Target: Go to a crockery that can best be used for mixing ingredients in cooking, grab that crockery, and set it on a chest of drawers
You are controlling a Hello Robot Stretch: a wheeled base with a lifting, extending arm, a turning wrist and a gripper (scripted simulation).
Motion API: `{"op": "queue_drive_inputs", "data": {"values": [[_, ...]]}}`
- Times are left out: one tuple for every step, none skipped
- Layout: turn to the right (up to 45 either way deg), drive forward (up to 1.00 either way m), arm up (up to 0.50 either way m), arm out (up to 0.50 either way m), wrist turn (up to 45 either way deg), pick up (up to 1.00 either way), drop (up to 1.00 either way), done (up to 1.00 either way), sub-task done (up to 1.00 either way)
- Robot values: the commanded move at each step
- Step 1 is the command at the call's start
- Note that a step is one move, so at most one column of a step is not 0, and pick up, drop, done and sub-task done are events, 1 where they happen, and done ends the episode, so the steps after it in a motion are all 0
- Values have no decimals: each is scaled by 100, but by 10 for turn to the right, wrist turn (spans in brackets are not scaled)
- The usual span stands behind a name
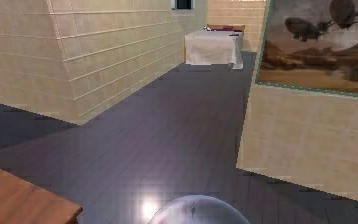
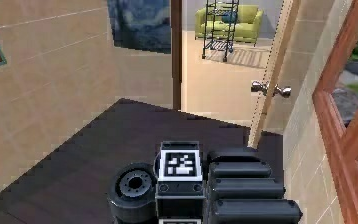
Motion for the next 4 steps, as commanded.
{"op": "queue_drive_inputs", "data": {"values": [[0,40,0,0,0,0,0,0,0],[-420,0,0,0,0,0,0,0,0],[0,35,0,0,0,0,0,0,0],[-30,0,0,0,0,0,0,0,0]]}}
